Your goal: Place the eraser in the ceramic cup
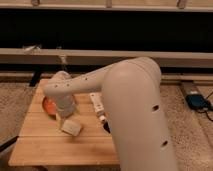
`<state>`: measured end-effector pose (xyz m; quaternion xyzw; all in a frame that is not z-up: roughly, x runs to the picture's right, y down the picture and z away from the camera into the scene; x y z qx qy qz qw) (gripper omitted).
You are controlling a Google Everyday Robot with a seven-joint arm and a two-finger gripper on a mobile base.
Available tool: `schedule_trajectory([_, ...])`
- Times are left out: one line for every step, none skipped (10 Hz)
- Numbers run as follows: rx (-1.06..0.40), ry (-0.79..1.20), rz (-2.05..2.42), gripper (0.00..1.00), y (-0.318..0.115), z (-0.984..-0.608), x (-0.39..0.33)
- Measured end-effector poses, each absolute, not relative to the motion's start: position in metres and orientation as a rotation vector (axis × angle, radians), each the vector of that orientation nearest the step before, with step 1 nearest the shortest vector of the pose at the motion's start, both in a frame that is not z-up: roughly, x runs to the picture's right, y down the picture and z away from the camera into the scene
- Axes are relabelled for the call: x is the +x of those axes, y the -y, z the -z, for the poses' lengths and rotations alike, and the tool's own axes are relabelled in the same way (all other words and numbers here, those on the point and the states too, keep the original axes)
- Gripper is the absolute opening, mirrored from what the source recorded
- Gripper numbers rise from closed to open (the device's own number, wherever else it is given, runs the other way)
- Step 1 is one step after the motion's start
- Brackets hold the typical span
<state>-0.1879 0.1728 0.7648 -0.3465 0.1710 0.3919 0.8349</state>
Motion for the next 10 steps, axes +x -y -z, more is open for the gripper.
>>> schedule_trajectory([-0.72, -0.371, -0.838, 0.8, -0.178, -0.749, -0.176])
schedule_trajectory([-0.711, -0.377, -0.851, 0.8, -0.183, -0.738, -0.166])
schedule_trajectory([-0.703, -0.383, -0.866, 0.8, -0.187, -0.728, -0.156])
schedule_trajectory([-0.691, -0.397, -0.893, 0.8, -0.193, -0.716, -0.14])
schedule_trajectory([-0.685, -0.413, -0.923, 0.8, -0.2, -0.709, -0.124])
schedule_trajectory([-0.677, -0.429, -0.957, 0.8, -0.205, -0.704, -0.107])
schedule_trajectory([-0.669, -0.442, -0.986, 0.8, -0.208, -0.701, -0.092])
schedule_trajectory([-0.659, -0.456, -1.021, 0.8, -0.21, -0.698, -0.074])
schedule_trajectory([-0.647, -0.473, -1.064, 0.8, -0.212, -0.698, -0.05])
schedule_trajectory([-0.636, -0.484, -1.099, 0.8, -0.212, -0.699, -0.031])
